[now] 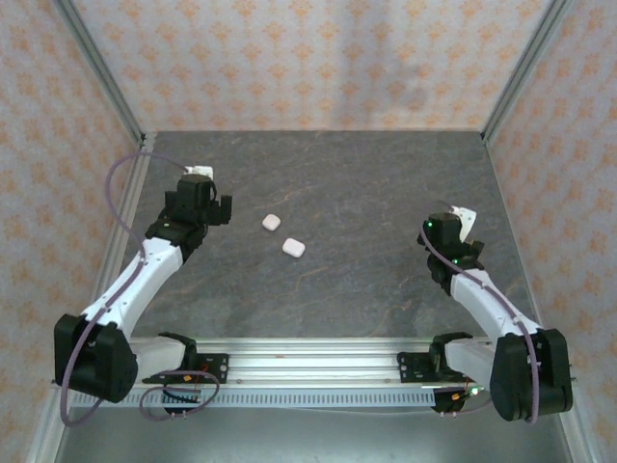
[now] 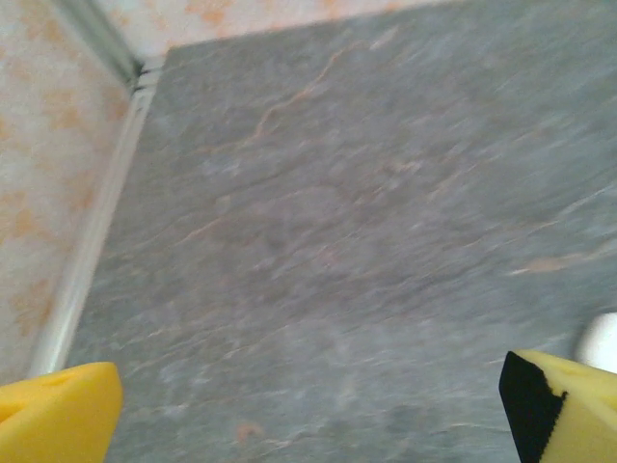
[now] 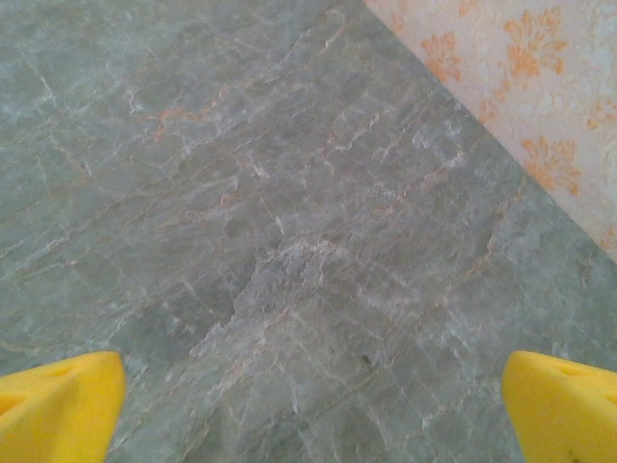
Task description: Insert the wireless bluetooth earbuds into the charging case
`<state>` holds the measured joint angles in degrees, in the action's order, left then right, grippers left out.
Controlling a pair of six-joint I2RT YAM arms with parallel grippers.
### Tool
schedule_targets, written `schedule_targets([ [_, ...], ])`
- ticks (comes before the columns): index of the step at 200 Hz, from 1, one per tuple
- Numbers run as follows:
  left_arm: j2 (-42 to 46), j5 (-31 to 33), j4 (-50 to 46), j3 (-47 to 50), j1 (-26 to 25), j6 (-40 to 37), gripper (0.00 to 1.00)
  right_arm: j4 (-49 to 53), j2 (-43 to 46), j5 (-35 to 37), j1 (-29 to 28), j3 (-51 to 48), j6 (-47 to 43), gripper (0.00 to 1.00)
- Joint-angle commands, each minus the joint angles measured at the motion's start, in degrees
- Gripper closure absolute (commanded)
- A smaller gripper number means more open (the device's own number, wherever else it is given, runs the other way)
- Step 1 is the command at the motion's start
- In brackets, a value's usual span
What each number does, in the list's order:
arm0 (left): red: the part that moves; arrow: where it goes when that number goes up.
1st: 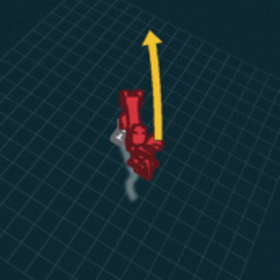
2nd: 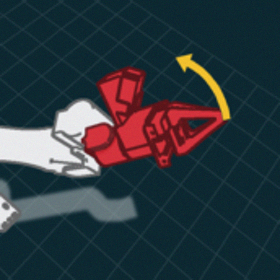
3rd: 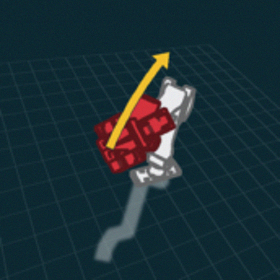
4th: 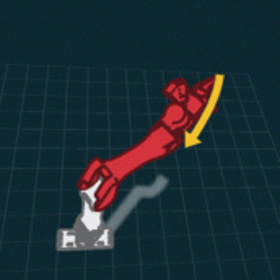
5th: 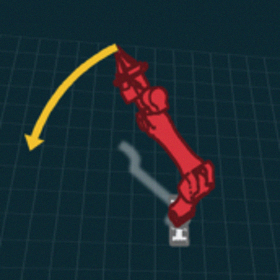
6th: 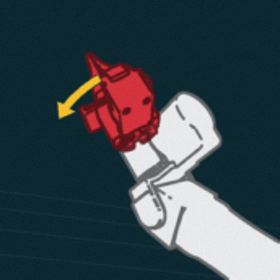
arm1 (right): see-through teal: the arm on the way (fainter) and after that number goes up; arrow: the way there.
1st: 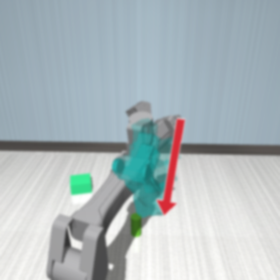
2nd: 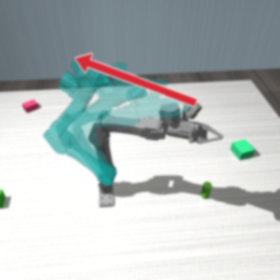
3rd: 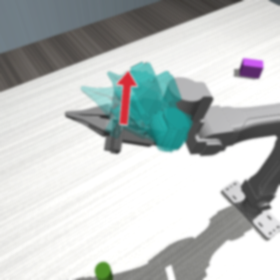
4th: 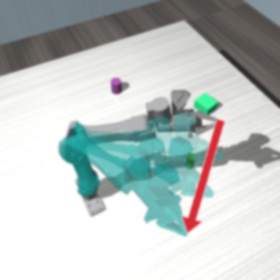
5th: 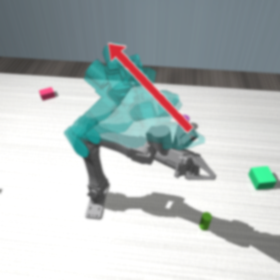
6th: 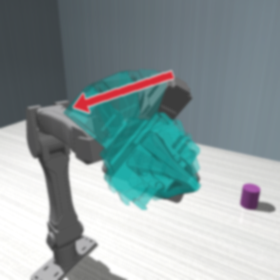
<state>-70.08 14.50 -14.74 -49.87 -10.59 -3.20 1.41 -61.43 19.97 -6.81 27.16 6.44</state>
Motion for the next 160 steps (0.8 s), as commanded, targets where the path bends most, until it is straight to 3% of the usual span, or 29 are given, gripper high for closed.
schedule_targets([
  [1,-3.63,8.36,9.92,4.75,0.62,-3.75,0.00,-18.51,0.98,2.20,1.17,-5.28,-4.98,0.00],
  [35,-5.07,-4.14,26.47,15.08,5.30,2.15,0.00,-33.44,-2.80,-4.78,4.96,-10.47,-1.17,0.00],
  [73,-5.59,-4.63,41.85,23.54,6.72,3.11,0.00,-53.34,-12.25,-9.97,4.96,-13.39,-5.46,0.00],
  [104,-6.16,-6.09,49.94,26.30,6.82,1.53,0.00,-63.67,-17.56,-9.23,5.14,-16.25,-5.99,0.00],
  [140,-15.13,-9.12,61.37,27.89,6.93,0.96,0.00,-81.74,-30.86,-12.12,5.14,-18.41,-7.48,0.01],
  [153,-15.33,-9.68,56.37,25.33,7.21,1.54,0.00,-75.80,-28.17,-11.30,5.13,-17.10,-6.99,0.01],
  [160,-16.02,-10.01,58.42,25.75,7.67,1.73,0.00,-70.23,-26.37,-8.78,5.14,-15.44,-5.92,0.01],
])
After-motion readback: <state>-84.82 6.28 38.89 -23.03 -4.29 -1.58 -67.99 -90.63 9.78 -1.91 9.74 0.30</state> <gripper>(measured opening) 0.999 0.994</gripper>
